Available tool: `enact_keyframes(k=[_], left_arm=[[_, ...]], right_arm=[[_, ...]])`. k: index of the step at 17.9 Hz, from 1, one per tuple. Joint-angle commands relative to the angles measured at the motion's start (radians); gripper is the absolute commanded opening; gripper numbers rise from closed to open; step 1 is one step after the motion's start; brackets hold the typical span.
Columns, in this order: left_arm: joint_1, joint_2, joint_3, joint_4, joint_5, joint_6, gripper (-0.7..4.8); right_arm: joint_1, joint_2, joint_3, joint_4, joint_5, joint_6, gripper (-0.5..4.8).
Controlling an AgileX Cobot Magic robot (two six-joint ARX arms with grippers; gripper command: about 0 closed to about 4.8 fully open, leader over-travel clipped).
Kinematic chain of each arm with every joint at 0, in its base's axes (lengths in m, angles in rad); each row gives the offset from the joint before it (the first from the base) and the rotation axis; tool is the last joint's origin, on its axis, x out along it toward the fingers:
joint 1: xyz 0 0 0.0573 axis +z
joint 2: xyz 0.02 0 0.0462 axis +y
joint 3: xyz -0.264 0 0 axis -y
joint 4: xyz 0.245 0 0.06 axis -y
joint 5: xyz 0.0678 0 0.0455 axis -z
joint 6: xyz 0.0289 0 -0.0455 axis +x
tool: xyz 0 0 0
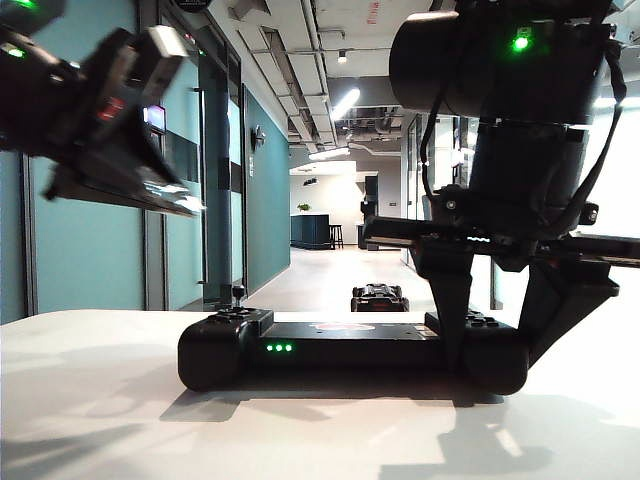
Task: Push the left joystick on the remote control sitting on the white table forward to make the robot dog walk in a straight line until it approaches the door.
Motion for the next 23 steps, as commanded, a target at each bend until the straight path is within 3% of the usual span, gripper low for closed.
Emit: enact_keyframes(k=[1,4,7,23], left_arm=[[-0.072,0.037,0.004,0.05,-0.011,0.007,-0.06],[-0.129,0.087,0.004,0.061,-0.111,0.011,-0.06],[-0.134,0.121,0.004,0.066,-0.138,0.015,-0.06],[-0.134,0.255,0.004,0.221,-0.177,0.014,-0.06]], right_arm=[[0.002,-0.005,0.002,0.019,-0.002,0.012,1.03],[0.002,-0.005,0.002,0.017,-0.003,0.011,1.03],[0.002,-0.005,0.002,0.015,-0.003,0.006,1.03],[0.002,-0.005,0.002,0.018,-0.008,-0.023,1.03]])
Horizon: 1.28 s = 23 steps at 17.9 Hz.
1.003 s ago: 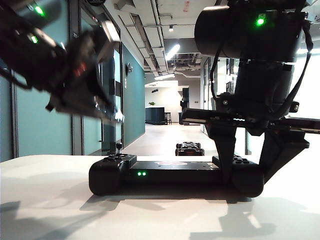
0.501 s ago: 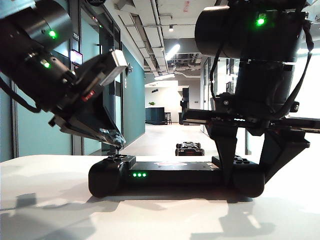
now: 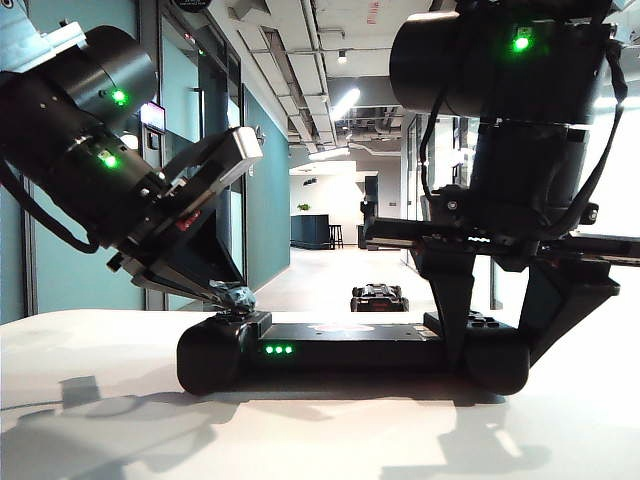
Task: Push the left joystick on the remote control sitting on the white table forward to make the robot dog walk in a straight line until it approaches the door.
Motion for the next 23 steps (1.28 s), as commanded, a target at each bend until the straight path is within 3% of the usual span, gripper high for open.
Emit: enact_keyframes(k=[1,23], left_arm=[[-0.001,0.007,0.004,0.035,-0.016,0.003,-0.06],[-0.001,0.038,0.004,0.074,-0.024,0.008,-0.06]], right_arm=[[0.002,-0.005,0.003,0.02,-0.007,0.0,1.03],[0.002,-0.005,0.003,0.016,-0.009,0.0,1.03]])
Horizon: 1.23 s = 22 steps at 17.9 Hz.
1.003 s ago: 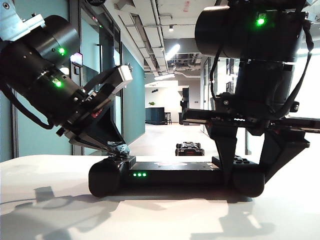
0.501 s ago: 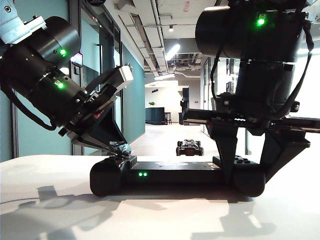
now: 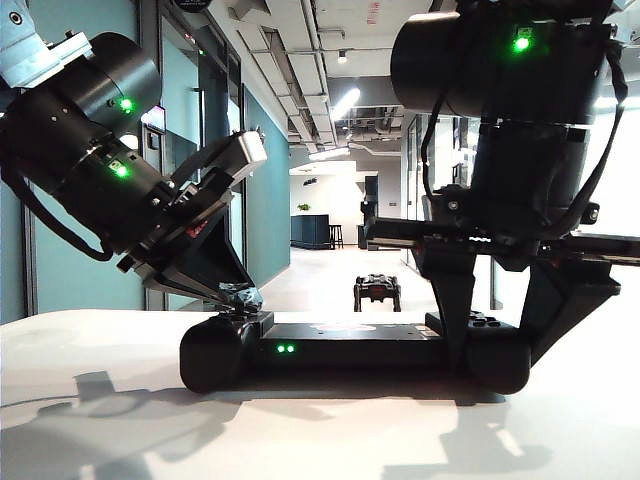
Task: Push the left joystick on the remote control sitting on the white table forward to make the robot dog walk in a straight line until it approaches the door.
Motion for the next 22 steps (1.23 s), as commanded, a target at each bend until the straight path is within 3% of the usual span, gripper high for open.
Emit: enact_keyframes(k=[1,22], left_arm=[[-0.001,0.003,0.003,0.003,-0.013,0.004,-0.06],[-0.001,0.003,0.003,0.003,-0.028,0.004,-0.06]], right_arm=[[0.003,-0.005,0.002,0.016,-0.01,-0.001,1.03],[0.003,-0.005,0.002,0.013,-0.01,-0.001,1.03]])
